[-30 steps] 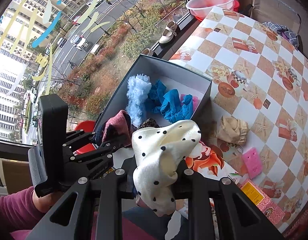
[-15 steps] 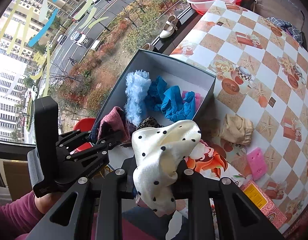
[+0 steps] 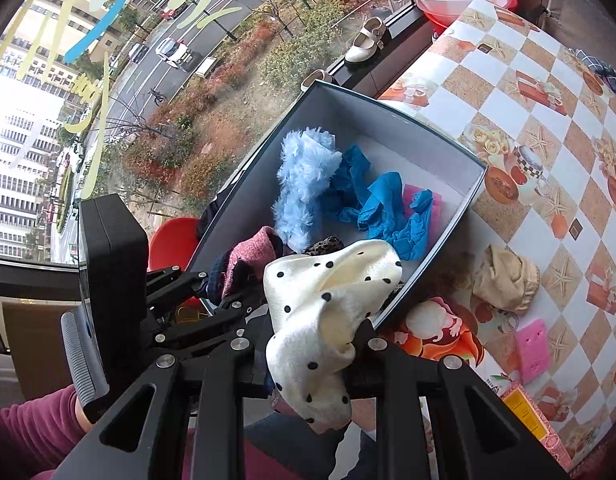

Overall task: Organize soft objects
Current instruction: 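Hold sock in left tool and polka-dot cloth in right tool above box, then open left tool dropping sock while right tool releases polka-dot cloth into box, then move both tools back to the pile toward beige knit item and pink sponge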

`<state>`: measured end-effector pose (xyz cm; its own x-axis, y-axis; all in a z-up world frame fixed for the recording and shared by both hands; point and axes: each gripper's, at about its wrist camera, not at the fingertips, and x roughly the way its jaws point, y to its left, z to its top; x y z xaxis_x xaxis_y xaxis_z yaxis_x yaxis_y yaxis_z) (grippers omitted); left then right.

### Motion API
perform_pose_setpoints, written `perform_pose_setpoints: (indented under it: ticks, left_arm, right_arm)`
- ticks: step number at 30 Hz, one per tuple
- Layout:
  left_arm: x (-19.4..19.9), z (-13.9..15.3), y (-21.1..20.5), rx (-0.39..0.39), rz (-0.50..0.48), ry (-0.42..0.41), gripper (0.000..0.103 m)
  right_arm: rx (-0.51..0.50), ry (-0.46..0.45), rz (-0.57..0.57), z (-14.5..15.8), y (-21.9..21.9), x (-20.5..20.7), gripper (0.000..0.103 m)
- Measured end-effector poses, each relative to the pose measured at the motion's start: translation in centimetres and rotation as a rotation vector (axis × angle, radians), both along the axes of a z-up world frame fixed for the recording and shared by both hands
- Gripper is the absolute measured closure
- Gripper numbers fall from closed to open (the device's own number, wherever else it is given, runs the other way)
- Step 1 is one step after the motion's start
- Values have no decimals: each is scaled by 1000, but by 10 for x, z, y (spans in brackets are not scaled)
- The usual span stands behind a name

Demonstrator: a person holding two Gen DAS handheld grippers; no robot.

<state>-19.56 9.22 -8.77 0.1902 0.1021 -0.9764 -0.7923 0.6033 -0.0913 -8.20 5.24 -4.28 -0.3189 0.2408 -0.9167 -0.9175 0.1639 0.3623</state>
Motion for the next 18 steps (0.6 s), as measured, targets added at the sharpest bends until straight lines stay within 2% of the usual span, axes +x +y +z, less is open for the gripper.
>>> perform_pose_setpoints:
  ticks: [5,8,9,10,11,12,14,18]
  left_arm:
    - [-4,-4,1,-7,-1,9,78]
    - [-6,-4,2,2,9,3,70]
    - [-7,-2,2,14,12,5,60]
    - [-7,-1,2,32,16,10,46]
    - [-7,1,2,51,17,14,39]
    - [-7,4,1,71,16,16,28]
    - [-6,10,0,112,6,17,26]
    - [-3,22,-1,156,-4,-12,26]
  right_arm:
    - [-7,3,4,-4,6,-4,80]
    - [-14,13,0,-7,10,-4,80]
    - [-16,14,-2,-8,12,-3,78]
    - [-17,15,-1,-8,12,-4,76]
    - [-18,14,-3,-8,13,-4,69]
    - [-18,12,-7,-8,14,-3,53]
    - [-11,6,-19,-5,16,0,35]
    - [-13,7,-48,1,15,10,13]
